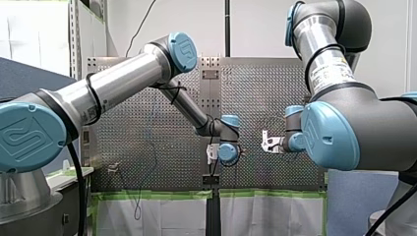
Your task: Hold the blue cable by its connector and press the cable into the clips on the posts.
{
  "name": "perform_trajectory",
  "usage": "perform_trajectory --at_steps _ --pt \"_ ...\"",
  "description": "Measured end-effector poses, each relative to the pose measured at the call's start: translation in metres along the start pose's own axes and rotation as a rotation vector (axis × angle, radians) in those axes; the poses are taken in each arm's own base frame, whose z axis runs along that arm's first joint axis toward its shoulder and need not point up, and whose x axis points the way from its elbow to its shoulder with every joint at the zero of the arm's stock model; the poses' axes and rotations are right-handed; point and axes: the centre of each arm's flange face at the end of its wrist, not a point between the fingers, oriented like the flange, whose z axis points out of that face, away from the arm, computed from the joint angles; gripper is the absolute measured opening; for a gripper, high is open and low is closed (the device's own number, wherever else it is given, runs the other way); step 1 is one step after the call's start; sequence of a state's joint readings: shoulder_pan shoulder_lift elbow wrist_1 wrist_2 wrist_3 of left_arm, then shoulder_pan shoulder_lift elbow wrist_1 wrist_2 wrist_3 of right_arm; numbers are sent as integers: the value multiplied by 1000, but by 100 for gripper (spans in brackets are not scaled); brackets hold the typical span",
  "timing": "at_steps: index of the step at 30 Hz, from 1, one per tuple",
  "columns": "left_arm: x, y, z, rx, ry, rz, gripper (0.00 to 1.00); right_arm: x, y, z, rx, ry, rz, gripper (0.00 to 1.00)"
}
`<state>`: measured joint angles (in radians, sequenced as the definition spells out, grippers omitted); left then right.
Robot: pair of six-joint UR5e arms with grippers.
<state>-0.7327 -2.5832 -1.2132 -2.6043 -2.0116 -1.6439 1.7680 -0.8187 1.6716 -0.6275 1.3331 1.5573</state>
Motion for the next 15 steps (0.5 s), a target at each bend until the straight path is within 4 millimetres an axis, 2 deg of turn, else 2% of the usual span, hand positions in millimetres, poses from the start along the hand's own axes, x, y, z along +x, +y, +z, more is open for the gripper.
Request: perform_trajectory --at_steps 15 --pt "6 4 -10 -23 77 44 0 0 0 1 1 0 0 0"
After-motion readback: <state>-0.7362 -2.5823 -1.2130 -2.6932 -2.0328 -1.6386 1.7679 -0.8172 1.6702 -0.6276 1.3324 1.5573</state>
